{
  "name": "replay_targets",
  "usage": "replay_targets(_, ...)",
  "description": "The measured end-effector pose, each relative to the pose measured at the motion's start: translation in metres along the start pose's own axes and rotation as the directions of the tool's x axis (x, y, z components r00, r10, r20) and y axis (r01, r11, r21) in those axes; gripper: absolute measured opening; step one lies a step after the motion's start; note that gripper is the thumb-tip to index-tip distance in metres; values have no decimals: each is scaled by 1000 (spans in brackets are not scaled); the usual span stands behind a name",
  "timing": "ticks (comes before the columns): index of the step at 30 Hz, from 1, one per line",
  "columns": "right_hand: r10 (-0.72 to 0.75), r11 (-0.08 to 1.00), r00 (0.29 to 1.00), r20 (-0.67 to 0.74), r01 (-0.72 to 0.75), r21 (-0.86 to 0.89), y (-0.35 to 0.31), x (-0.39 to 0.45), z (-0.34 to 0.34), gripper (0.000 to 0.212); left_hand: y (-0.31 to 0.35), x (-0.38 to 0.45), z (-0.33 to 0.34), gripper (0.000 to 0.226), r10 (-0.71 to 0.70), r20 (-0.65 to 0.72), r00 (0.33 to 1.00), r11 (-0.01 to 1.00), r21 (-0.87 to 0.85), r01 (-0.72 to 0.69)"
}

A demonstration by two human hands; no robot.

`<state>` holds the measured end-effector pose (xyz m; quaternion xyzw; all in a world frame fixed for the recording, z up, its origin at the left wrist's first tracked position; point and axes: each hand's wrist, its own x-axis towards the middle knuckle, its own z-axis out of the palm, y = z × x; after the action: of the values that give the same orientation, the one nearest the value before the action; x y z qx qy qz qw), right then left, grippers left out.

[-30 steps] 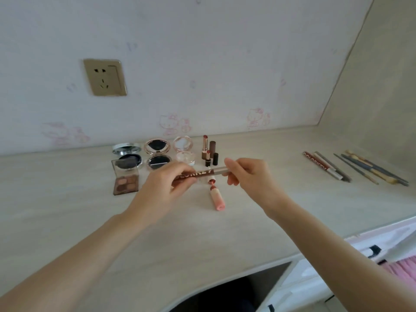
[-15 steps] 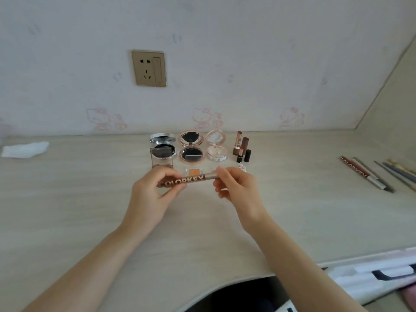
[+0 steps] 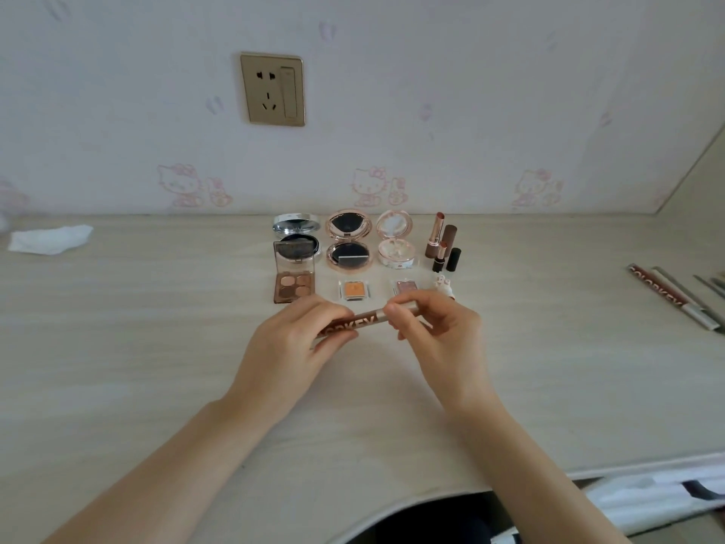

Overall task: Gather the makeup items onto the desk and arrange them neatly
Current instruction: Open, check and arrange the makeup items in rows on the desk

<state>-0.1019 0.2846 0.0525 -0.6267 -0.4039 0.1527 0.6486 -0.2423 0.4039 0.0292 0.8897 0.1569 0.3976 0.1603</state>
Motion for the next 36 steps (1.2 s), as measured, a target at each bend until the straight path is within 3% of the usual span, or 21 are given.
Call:
replay_targets(3,-21,1000,1000,-6,21,9,-2,-1,0,29,1,0,-1,24,-13,12,1000,1000,-18,13)
replay_targets(8,-26,1000,999,-21,26,-4,0,-2,-1,20,3,1,1,25,-30,49,998,997,-73,34)
replay_targets(15,-47,998,999,2,47,-46,4,-1,-3,21,5,0,0,16,-123,186,975,963,-216,162)
replay_targets(18,-44,998,999,20,45,-47,6,-1,-3,17,5,0,-1,13,-130,144,981,966,-207,158)
replay_targets(23,112,977,993,34,-117,180,6,2,-1,11,8,-2,8,17,-107,24,994,988,-105,109)
replay_targets(26,214,911,976,37,-213,353,5,4,-2,8,13,-3,11,16,-118,13,993,985,-125,118)
replay_targets(29,227,839,971,74,-234,492,6,6,-6,16,17,-3,11,16,-148,38,988,972,-179,152)
replay_targets(33,182,824,970,161,-240,514,5,6,-6,18,19,-2,10,18,-175,28,984,967,-183,177)
replay_targets(36,200,845,972,125,-235,480,7,6,-3,22,23,-2,11,18,-180,16,984,969,-169,180)
